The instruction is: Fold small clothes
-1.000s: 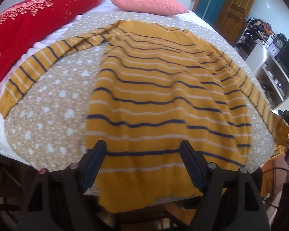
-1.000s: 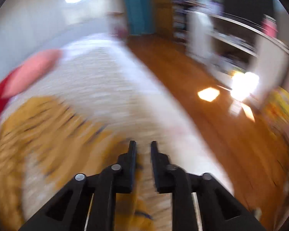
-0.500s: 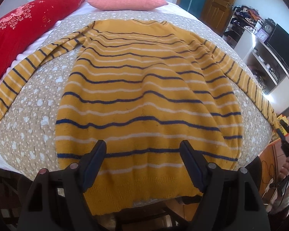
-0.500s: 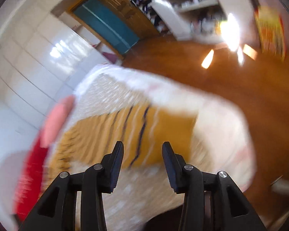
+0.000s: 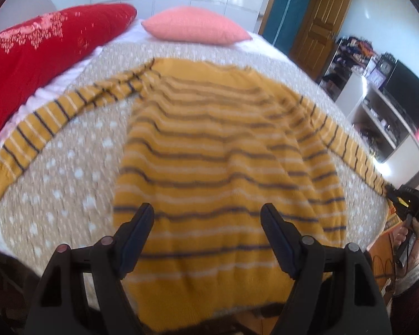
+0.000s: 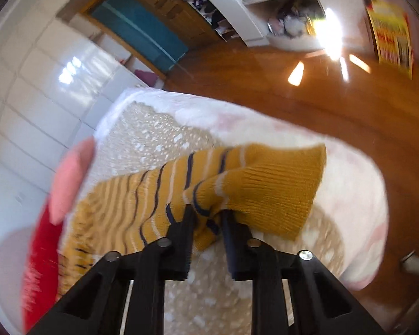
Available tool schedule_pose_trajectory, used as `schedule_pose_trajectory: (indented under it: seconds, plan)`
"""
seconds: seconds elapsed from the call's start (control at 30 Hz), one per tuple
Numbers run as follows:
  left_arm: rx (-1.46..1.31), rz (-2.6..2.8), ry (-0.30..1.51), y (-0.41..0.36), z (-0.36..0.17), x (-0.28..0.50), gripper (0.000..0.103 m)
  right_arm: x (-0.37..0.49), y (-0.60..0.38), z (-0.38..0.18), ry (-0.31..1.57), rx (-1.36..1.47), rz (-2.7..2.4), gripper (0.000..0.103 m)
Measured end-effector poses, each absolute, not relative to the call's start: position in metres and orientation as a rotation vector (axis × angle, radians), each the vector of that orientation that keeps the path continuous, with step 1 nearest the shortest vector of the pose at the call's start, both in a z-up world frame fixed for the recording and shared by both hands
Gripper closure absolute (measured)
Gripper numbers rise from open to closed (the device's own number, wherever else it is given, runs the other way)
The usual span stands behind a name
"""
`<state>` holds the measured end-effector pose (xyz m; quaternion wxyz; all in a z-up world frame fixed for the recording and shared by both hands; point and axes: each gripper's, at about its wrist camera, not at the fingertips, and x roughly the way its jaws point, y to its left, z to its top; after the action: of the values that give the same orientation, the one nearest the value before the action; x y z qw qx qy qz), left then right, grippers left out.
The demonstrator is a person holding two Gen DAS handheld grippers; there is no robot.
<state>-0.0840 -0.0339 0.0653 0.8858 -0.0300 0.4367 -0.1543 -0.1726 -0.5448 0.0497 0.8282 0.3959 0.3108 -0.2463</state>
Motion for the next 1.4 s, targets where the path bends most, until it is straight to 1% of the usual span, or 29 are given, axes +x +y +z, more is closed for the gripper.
schedule_pose_trajectory:
  seconds: [0.03,0.13,0.2,0.3,0.43,0.5,0.6,0.67,0.73,0.8,0.9,1.0,1.03,1.1,1.13,1.17,1.27,1.33,1.4]
  plan:
    - [-0.063,-0.326,0.879,-0.031,0.069,-0.079,0.025,-0.167,-0.542,0.060,0.671,0.800,-0.532,0.089]
    - [-0.057,-0.323,0.784,-0.026,0.078,-0.057,0.023,-0.155,-0.537,0.094,0.671,0.699,-0.544,0.090]
    - [-0.072,-0.303,0.718,-0.017,0.082,-0.035,0.023,-0.133,-0.524,0.123,0.667,0.621,-0.523,0.090]
    - [-0.123,-0.228,0.634,0.006,0.083,-0.003,0.022,-0.083,-0.482,0.164,0.692,0.468,-0.452,0.090]
    - [-0.261,-0.186,0.614,0.053,0.067,0.026,0.021,-0.006,-0.409,0.192,0.746,0.322,-0.306,0.090]
    - [-0.334,-0.189,0.630,0.081,0.055,0.032,0.020,0.044,-0.359,0.194,0.775,0.266,-0.219,0.090]
    - [-0.403,-0.175,0.653,0.118,0.047,0.039,0.020,0.111,-0.288,0.182,0.819,0.212,-0.101,0.090]
    - [-0.456,-0.163,0.646,0.142,0.046,0.042,0.019,0.154,-0.240,0.163,0.857,0.175,-0.032,0.090]
    - [-0.501,-0.136,0.632,0.163,0.046,0.043,0.016,0.185,-0.195,0.138,0.899,0.132,0.021,0.090]
    - [-0.544,-0.110,0.625,0.181,0.042,0.044,0.015,0.208,-0.142,0.103,0.974,0.043,0.078,0.091]
    - [-0.585,-0.088,0.641,0.196,0.035,0.047,0.015,0.215,-0.089,0.062,1.077,-0.092,0.188,0.089]
    - [-0.594,-0.081,0.636,0.202,0.036,0.046,0.015,0.196,-0.060,0.054,1.067,-0.185,0.293,0.088]
    - [-0.594,-0.073,0.624,0.203,0.038,0.044,0.015,0.188,-0.054,0.057,1.063,-0.191,0.336,0.088]
    - [-0.597,-0.049,0.600,0.208,0.042,0.040,0.015,0.172,-0.046,0.069,1.037,-0.200,0.394,0.082]
    - [-0.601,-0.031,0.588,0.213,0.043,0.038,0.015,0.165,-0.045,0.079,1.004,-0.220,0.391,0.077]
    - [-0.606,-0.018,0.582,0.217,0.044,0.036,0.014,0.162,-0.045,0.087,0.978,-0.234,0.375,0.075]
    - [-0.610,0.045,0.558,0.232,0.048,0.029,0.014,0.160,-0.049,0.104,0.934,-0.243,0.286,0.075]
    - [-0.591,0.141,0.534,0.246,0.052,0.023,0.014,0.156,-0.048,0.110,0.936,-0.190,0.301,0.075]
    - [-0.584,0.269,0.511,0.265,0.055,0.012,0.014,0.141,-0.034,0.113,0.949,-0.151,0.384,0.069]
